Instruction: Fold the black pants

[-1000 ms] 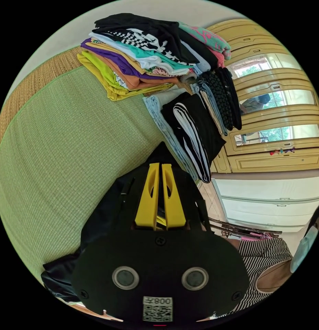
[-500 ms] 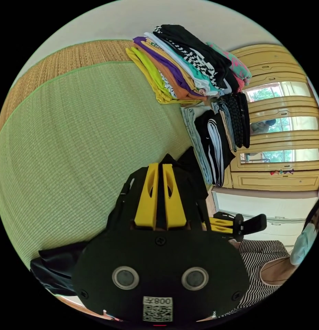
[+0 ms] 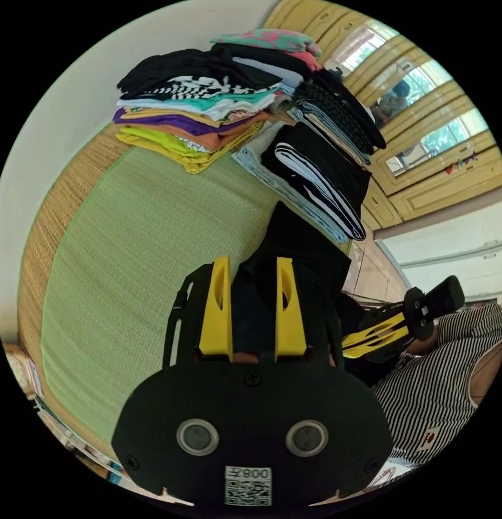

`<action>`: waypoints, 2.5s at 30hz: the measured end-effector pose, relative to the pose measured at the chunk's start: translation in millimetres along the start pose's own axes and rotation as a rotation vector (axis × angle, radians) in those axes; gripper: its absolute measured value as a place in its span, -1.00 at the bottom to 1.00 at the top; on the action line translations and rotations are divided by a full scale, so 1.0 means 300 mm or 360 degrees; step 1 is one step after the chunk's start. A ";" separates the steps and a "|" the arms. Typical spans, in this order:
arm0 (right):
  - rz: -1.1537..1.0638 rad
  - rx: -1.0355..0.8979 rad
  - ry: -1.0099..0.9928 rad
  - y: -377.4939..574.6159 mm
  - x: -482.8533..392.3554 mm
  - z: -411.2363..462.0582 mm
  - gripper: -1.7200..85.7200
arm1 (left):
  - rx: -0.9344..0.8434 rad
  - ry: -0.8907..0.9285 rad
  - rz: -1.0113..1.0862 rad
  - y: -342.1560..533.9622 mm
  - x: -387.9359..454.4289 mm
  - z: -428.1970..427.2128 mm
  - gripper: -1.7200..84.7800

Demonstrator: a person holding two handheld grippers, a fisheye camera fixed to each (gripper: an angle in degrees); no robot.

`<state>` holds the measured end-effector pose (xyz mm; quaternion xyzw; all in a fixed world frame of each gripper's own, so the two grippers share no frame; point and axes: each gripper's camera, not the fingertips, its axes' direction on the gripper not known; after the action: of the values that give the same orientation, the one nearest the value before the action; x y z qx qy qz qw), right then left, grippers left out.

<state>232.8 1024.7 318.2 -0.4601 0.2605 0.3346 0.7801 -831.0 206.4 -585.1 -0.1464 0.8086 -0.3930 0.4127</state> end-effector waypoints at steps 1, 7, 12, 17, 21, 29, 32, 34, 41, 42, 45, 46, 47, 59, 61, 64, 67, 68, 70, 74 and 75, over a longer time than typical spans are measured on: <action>0.0001 0.0003 -0.0012 0.004 0.007 0.004 -0.94 | -0.0041 -0.0070 0.0105 -0.037 0.065 -0.007 -0.66; 0.0000 0.0029 -0.0031 0.032 0.039 0.030 -0.94 | -0.0255 -0.0342 0.0628 -0.206 0.386 0.001 -0.66; 0.0017 0.0029 -0.0056 0.064 0.073 0.064 -0.94 | -0.0502 -0.0466 0.1001 -0.291 0.612 0.059 -0.67; 0.0020 0.0031 -0.0062 0.103 0.102 0.100 -0.94 | -0.0724 -0.0551 0.1371 -0.326 0.820 0.125 -0.67; 0.0033 0.0023 -0.0083 0.146 0.132 0.137 -0.94 | -0.0889 -0.0601 0.1500 -0.336 0.904 0.208 -0.68; 0.0036 0.0004 -0.0095 0.227 0.188 0.187 -0.94 | -0.1099 -0.0977 0.1537 -0.357 0.889 0.354 -0.89; 0.0045 0.0037 -0.0099 0.265 0.213 0.181 -0.94 | -0.0933 -0.0885 0.1255 -0.392 0.801 0.244 -0.91; 0.0053 0.0082 -0.0103 0.299 0.235 0.159 -0.94 | -0.0795 -0.0727 0.0984 -0.418 0.717 0.140 -0.92; 0.0239 0.0389 -0.0176 0.439 0.351 -0.004 -0.94 | -0.0043 0.0211 -0.0014 -0.356 0.275 -0.262 -0.93; 0.0302 0.0438 -0.0167 0.474 0.383 -0.030 -0.95 | -0.0007 0.0275 -0.0056 -0.345 0.249 -0.270 -0.93; 0.0474 0.0526 -0.0182 0.564 0.476 -0.068 -0.95 | 0.0055 0.0441 -0.0170 -0.315 0.176 -0.242 -0.93; 0.0560 0.0536 -0.0195 0.603 0.520 -0.065 -0.95 | 0.0043 0.0416 -0.0189 -0.316 0.165 -0.212 -0.93; 0.0605 0.0535 -0.0204 0.622 0.542 -0.062 -0.95 | 0.0025 0.0431 -0.0207 -0.321 0.156 -0.174 -0.93; 0.1141 0.0542 -0.0307 0.946 0.818 0.052 -0.95 | -0.0186 0.0405 -0.0290 -0.427 0.125 0.177 -0.93; 0.1179 0.0525 -0.0300 0.985 0.845 0.073 -0.95 | -0.0200 0.0399 -0.0302 -0.436 0.121 0.208 -0.93; 0.1227 0.0531 -0.0328 1.027 0.877 0.100 -0.95 | -0.0219 0.0390 -0.0338 -0.447 0.113 0.251 -0.92; 0.1264 0.0541 -0.0352 1.061 0.903 0.121 -0.95 | -0.0214 0.0416 -0.0370 -0.449 0.100 0.276 -0.91; 0.1268 0.0534 -0.0348 1.066 0.908 0.126 -0.95 | -0.0210 0.0434 -0.0388 -0.449 0.092 0.280 -0.90; 0.1285 0.0535 -0.0360 1.087 0.929 0.141 -0.95 | -0.0189 0.0445 -0.0378 -0.445 0.083 0.277 -0.88; 0.1312 0.0539 -0.0382 1.111 0.953 0.162 -0.96 | -0.0086 0.0474 -0.0314 -0.423 0.064 0.240 -0.83; 0.1319 0.0534 -0.0381 1.117 0.958 0.167 -0.96 | -0.0056 0.0487 -0.0307 -0.420 0.060 0.231 -0.83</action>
<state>166.6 1268.7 -47.1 -0.1428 0.3810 0.6222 0.6688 -798.9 78.9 -524.1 -0.1690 0.8510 -0.4342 0.2425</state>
